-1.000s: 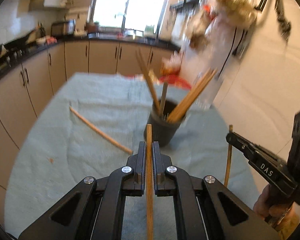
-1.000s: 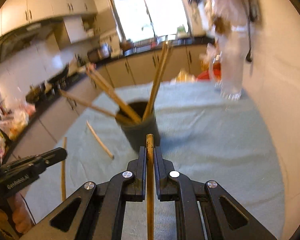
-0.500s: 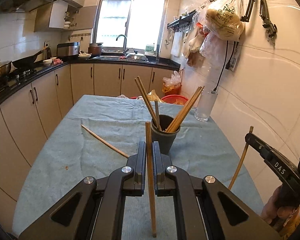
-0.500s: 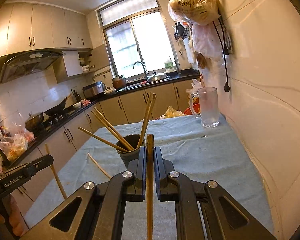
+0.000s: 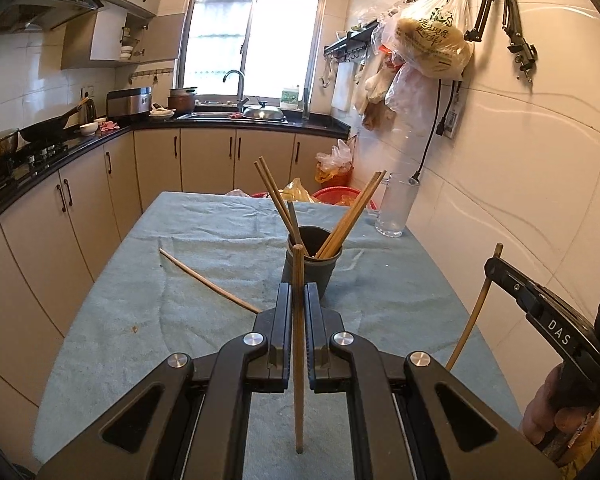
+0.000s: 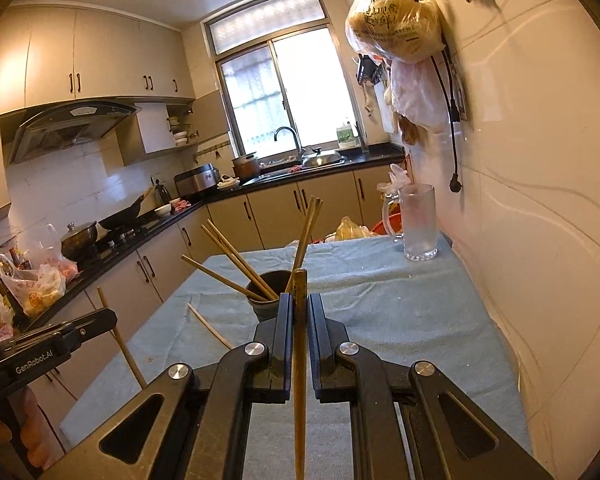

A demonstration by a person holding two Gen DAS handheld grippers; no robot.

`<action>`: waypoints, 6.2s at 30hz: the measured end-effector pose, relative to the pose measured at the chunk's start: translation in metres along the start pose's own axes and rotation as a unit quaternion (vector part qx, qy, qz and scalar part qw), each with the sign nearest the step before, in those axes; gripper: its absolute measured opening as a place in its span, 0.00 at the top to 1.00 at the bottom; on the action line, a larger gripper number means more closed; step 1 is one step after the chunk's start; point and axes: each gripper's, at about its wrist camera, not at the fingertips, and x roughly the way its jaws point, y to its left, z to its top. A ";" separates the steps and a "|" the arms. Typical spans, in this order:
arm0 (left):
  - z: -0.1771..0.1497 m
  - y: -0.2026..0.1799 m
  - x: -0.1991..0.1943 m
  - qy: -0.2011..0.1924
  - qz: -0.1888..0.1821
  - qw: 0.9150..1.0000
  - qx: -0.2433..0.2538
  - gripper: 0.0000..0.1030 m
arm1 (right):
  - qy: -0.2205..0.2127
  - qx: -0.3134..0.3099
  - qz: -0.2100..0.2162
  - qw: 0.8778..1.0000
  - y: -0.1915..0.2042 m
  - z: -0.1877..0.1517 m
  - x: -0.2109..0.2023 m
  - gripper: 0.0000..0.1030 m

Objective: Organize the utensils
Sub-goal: 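Lift both held chopsticks upright and carry them toward the holder cup, then lower both chopsticks into the holder cup and open both tools, then raise both open tools away from the holder cup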

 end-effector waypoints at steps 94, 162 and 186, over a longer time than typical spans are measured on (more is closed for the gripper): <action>0.195 -0.013 0.167 -0.018 -0.010 0.999 0.027 0.95 | -0.047 0.054 0.026 0.997 -0.004 0.124 0.203 0.93; -0.005 0.058 0.026 0.047 0.083 0.990 -0.105 0.32 | 0.116 -0.090 0.020 0.989 0.037 -0.036 0.046 0.36; -0.029 0.021 -0.047 -0.083 0.161 0.983 -0.035 0.00 | 0.112 -0.135 -0.089 0.980 -0.010 -0.055 -0.028 0.31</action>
